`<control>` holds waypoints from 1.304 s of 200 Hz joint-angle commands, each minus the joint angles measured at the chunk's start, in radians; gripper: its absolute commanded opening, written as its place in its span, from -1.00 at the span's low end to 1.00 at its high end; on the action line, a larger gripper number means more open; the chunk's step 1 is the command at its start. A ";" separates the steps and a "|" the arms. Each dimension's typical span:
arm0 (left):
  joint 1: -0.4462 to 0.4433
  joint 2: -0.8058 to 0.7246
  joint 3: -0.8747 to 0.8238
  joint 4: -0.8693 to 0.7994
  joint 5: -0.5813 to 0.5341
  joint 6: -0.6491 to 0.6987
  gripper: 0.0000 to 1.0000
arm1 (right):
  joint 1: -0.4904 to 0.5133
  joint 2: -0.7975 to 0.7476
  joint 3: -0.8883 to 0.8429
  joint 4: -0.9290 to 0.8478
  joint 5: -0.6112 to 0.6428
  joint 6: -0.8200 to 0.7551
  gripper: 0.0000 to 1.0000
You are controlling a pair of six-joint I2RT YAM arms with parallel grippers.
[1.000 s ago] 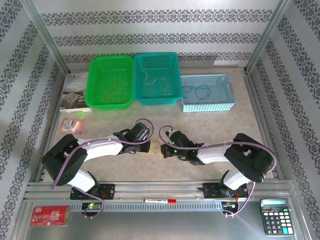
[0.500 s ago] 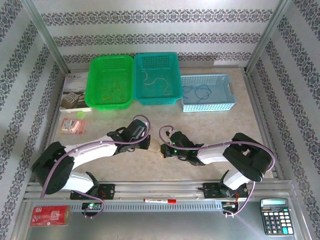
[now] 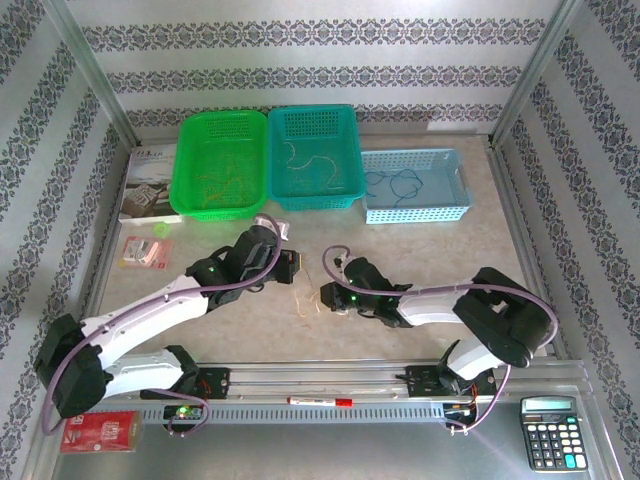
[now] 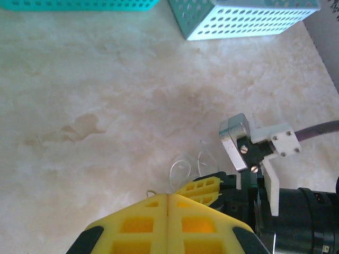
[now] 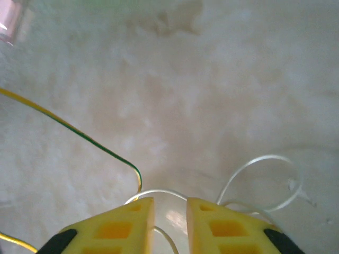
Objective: Untangle the cables
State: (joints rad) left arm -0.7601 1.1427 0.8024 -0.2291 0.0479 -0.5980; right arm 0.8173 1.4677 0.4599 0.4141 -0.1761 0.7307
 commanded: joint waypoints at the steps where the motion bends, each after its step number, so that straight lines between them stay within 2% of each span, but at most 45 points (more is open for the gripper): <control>1: -0.008 -0.036 0.046 -0.047 -0.031 0.040 -1.00 | -0.028 -0.084 0.051 -0.043 -0.039 -0.002 -0.37; 53: -0.003 -0.063 0.106 -0.051 -0.033 0.063 -1.00 | -0.070 -0.243 0.104 -0.136 -0.057 -0.024 0.11; 97: -0.003 -0.063 0.146 -0.029 -0.007 0.054 -1.00 | -0.073 -0.280 0.153 -0.160 -0.055 -0.071 0.31; 138: -0.002 -0.063 0.182 0.002 0.022 0.031 -1.00 | -0.071 -0.184 0.165 -0.125 -0.005 -0.101 0.34; 187: 0.001 -0.089 0.222 0.049 0.029 0.000 -1.00 | -0.070 -0.037 0.120 -0.007 0.026 -0.072 0.24; 261: 0.074 -0.098 0.338 0.066 -0.014 0.031 -1.00 | -0.071 0.058 0.069 0.064 0.050 -0.036 0.19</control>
State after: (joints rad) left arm -0.7235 1.0657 1.0885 -0.2089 0.0635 -0.5831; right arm 0.7483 1.5093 0.5449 0.4175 -0.1539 0.6792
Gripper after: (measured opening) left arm 0.055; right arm 0.592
